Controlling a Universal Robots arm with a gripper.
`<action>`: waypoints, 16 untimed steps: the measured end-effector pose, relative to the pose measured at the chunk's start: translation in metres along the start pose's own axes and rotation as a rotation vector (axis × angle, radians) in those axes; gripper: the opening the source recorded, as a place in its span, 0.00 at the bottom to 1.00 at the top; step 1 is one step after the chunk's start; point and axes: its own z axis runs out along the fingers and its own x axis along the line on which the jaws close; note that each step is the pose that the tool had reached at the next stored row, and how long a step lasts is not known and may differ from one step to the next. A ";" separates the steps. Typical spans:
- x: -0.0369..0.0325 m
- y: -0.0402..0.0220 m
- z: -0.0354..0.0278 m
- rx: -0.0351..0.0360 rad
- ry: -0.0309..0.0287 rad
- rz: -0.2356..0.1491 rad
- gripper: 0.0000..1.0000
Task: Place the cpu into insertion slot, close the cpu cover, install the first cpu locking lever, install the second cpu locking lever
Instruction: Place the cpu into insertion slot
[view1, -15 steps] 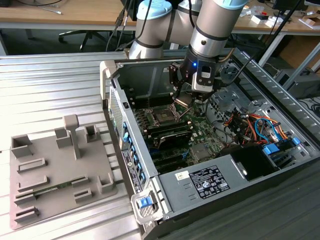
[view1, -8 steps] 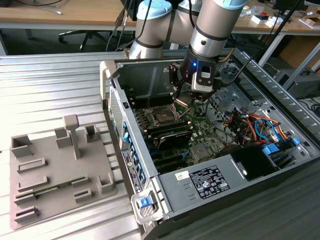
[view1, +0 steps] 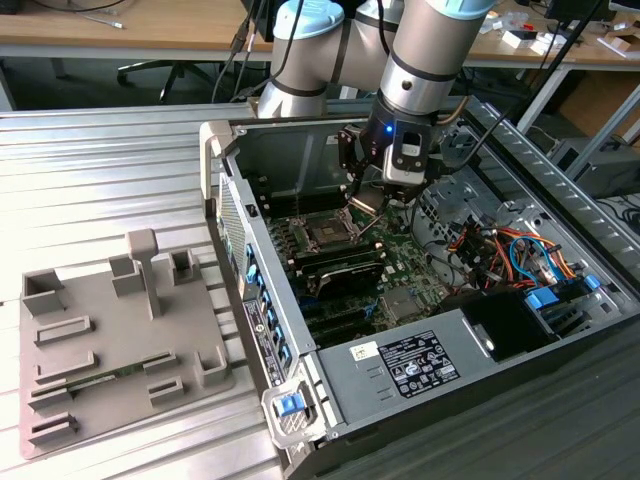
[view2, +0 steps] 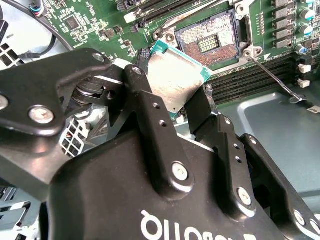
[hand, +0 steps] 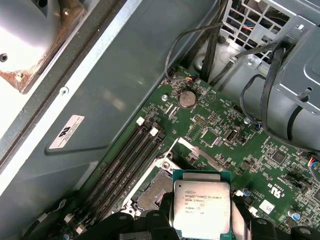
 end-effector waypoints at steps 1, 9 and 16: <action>0.0000 0.0000 0.0000 0.0000 -0.0001 0.001 0.54; 0.0000 0.0000 0.0002 0.0000 -0.0005 0.009 0.54; 0.0000 0.0000 0.0004 -0.0001 -0.0012 0.019 0.54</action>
